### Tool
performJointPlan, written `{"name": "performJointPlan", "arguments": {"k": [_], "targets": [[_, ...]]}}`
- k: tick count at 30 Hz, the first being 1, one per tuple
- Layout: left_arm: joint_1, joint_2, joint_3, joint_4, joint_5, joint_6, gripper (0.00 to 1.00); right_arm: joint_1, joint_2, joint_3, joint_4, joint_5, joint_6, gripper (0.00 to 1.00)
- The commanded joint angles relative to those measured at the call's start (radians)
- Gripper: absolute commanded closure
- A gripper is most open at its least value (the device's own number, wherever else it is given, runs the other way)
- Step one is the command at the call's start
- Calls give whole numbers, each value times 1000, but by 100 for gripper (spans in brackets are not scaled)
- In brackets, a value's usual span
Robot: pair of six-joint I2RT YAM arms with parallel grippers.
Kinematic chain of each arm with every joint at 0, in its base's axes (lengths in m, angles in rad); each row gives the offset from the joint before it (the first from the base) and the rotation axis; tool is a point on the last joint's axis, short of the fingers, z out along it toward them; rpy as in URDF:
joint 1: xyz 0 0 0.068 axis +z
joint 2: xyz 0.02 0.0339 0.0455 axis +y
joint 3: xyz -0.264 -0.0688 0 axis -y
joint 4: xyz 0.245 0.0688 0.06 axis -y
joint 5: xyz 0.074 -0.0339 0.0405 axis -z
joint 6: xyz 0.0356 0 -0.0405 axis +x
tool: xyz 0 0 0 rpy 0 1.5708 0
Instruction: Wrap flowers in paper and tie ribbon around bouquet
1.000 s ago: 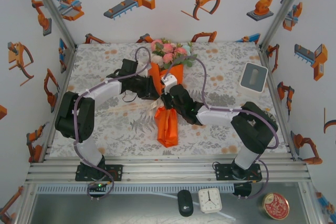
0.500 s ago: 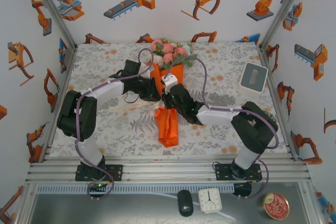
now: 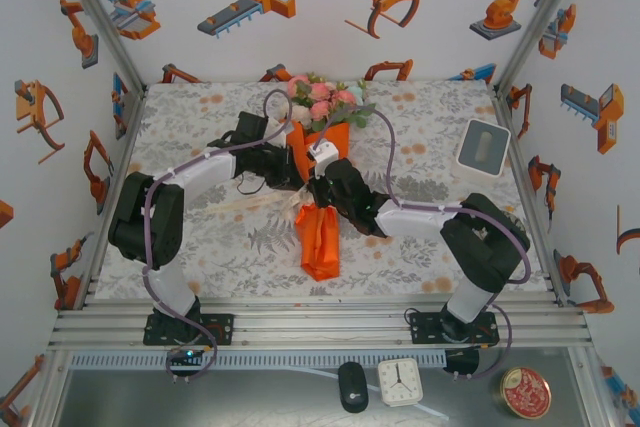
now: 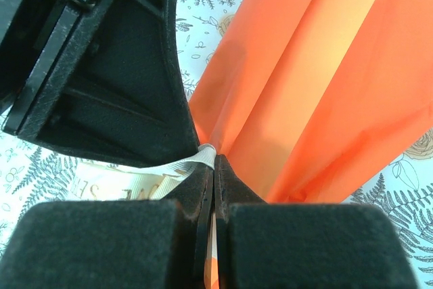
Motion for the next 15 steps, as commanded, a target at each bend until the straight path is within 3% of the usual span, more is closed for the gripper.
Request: {"name": "performJointPlan", "arguments": {"k": [1, 6, 9, 15], "targets": [[9, -6, 29, 42, -8, -16, 93, 14, -23, -6, 41, -49, 9, 93], [19, -25, 16, 70, -2, -43, 94, 13, -71, -113, 100, -23, 33, 88], [18, -23, 12, 72, -1, -43, 94, 13, -81, -188, 191, -74, 11, 84], [11, -9, 9, 78, -2, -31, 94, 14, -163, -231, 207, -128, 3, 52]]}}
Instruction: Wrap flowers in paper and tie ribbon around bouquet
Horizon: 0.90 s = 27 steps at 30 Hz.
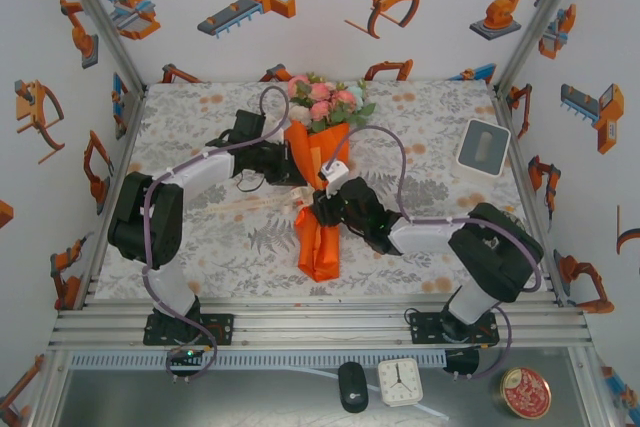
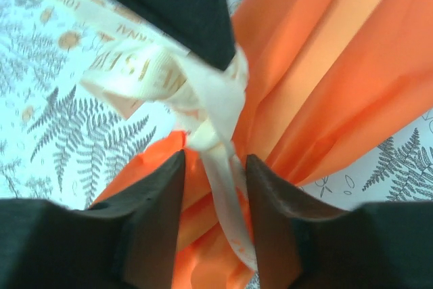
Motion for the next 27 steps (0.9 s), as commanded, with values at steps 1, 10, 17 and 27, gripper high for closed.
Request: {"name": "performJointPlan", "arguments": {"k": [1, 10, 17, 27], "targets": [[-6, -7, 7, 29, -1, 5, 94, 8, -99, -3, 34, -40, -2, 48], [-50, -76, -96, 173, -54, 101, 96, -198, -97, 295, -505, -185, 498, 68], [-77, -136, -152, 227, -104, 177, 97, -210, 7, 387, -612, -216, 505, 68], [-89, -206, -236, 351, -139, 203, 98, -105, 70, 435, -728, -121, 278, 66]]}}
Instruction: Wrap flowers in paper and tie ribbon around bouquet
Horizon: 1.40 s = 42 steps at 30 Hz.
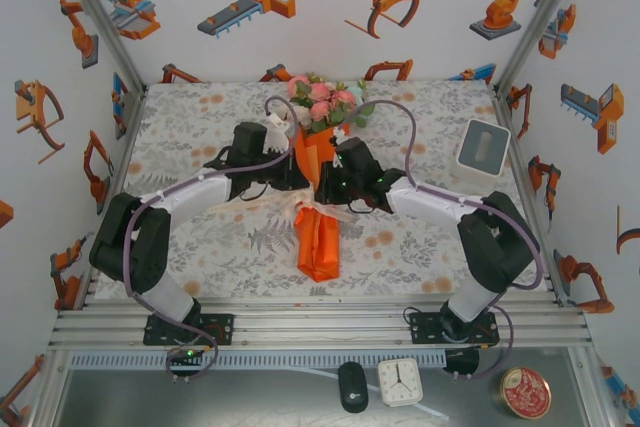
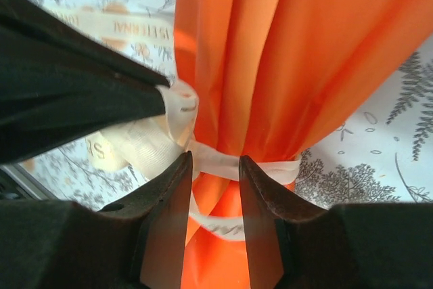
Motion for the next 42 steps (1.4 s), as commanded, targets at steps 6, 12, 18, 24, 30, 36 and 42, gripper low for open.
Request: {"name": "performJointPlan", "arguments": {"k": [6, 12, 18, 24, 30, 36, 42], "targets": [[-17, -32, -29, 73, -6, 43, 98, 22, -68, 22, -38, 96, -164, 63], [-23, -32, -26, 74, -2, 43, 98, 19, -99, 61, -31, 121, -231, 64], [-23, -37, -20, 61, -1, 47, 98, 19, -16, 131, -27, 113, -249, 64], [-24, -38, -19, 57, 2, 50, 98, 18, 36, 159, -19, 171, -284, 69], [-24, -39, -16, 54, 3, 47, 98, 17, 67, 187, -8, 178, -324, 76], [-24, -39, -11, 45, -9, 45, 97, 18, 70, 148, 91, -8, -334, 75], [-24, -44, -5, 4, -70, 59, 95, 18, 42, 77, 152, -91, -378, 74]]}}
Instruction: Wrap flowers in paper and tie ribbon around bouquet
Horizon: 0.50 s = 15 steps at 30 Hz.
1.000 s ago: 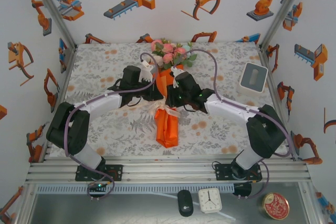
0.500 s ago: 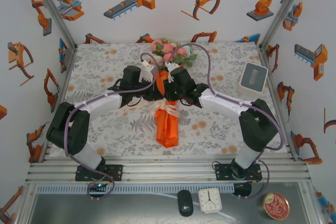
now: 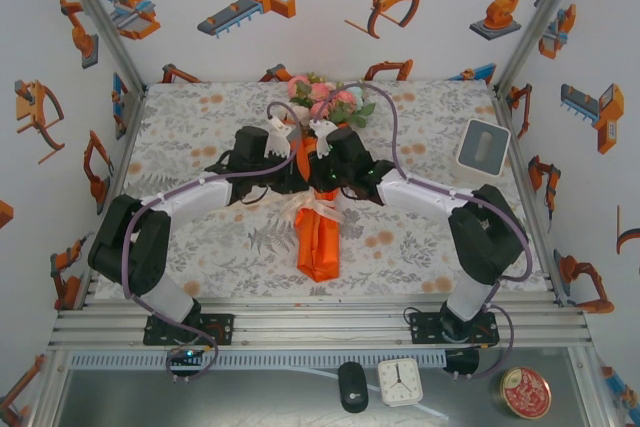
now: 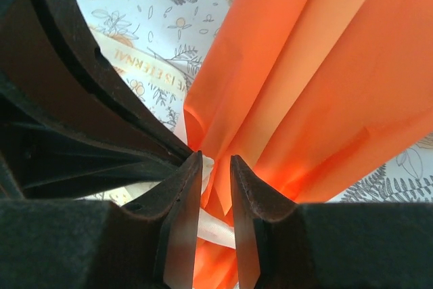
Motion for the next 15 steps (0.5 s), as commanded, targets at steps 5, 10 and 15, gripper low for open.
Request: {"name": "performJointPlan", "arguments": {"k": [5, 10, 15], "targets": [[-5, -50, 11, 5, -32, 28, 94, 4, -27, -28, 25, -93, -47, 75], [-5, -49, 11, 16, -12, 22, 94, 2, -12, -23, 56, -100, -21, 81], [-4, -46, 13, 22, -4, 12, 93, 2, 6, -9, 77, -92, 1, 100]]}}
